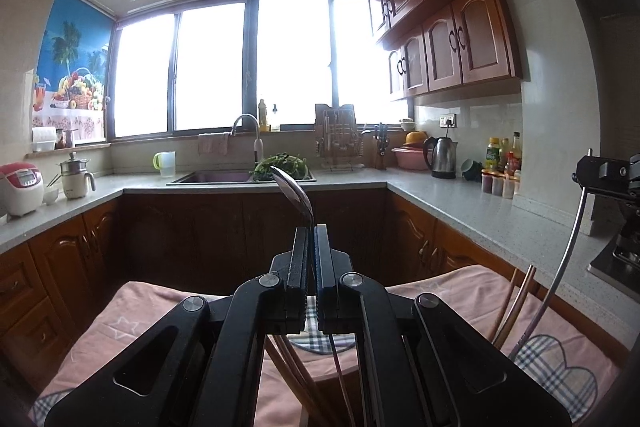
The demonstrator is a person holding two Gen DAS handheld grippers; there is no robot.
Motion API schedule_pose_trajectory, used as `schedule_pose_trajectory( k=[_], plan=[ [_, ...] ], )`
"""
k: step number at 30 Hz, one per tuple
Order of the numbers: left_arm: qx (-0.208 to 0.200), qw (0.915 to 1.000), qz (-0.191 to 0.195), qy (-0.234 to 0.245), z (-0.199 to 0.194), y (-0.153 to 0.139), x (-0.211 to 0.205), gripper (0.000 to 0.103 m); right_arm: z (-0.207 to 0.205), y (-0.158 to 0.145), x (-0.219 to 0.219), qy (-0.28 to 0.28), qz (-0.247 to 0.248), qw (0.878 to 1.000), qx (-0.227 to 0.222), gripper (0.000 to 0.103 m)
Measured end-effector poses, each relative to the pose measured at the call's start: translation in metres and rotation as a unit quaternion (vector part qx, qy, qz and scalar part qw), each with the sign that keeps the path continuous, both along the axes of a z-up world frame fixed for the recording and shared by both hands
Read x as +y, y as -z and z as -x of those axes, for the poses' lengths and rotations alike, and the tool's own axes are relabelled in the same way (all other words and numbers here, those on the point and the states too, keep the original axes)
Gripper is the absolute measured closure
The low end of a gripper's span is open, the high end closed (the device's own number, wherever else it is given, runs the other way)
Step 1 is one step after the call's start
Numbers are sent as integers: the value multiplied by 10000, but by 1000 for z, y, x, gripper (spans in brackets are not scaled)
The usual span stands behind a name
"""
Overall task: Organize utensils
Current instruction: 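Lower the spoon and fork into the holder and open both tools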
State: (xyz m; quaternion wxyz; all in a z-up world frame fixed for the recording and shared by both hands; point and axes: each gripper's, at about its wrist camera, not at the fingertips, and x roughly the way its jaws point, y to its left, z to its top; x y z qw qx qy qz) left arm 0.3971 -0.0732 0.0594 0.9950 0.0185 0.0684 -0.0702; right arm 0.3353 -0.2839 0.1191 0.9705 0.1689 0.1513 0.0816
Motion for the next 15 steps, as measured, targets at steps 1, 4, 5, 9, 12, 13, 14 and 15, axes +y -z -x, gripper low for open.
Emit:
schedule_pose_trajectory(
  k=[1, 4, 5, 9, 12, 13, 14, 15],
  plan=[
    [21, 10000, -11, 8, -1, 3, -1, 101, -2, 2, 3, 13, 46, 10000, 12, 99],
    [150, 9999, 16, 32, -2, 13, 0, 101, -6, 14, 6, -6, 121, 9999, 105, 99],
    [189, 9998, 19, 42, -1, 16, 1, 101, -7, 18, 7, -15, 136, 9998, 144, 99],
    [342, 9993, 62, 130, 4, 29, 6, 101, -11, 35, 9, -67, 102, 9994, 324, 99],
    [470, 9987, 104, 166, 5, 35, 11, 101, -11, 44, 12, -104, 89, 9990, 432, 99],
    [524, 9984, 103, 171, 5, 37, 12, 101, -11, 47, 12, -117, 85, 9988, 460, 99],
    [582, 9981, 110, 183, 5, 39, 14, 101, -11, 49, 13, -131, 80, 9987, 485, 99],
    [618, 9978, 136, 191, 6, 41, 16, 101, -11, 51, 13, -129, 71, 9986, 517, 99]
  ],
)
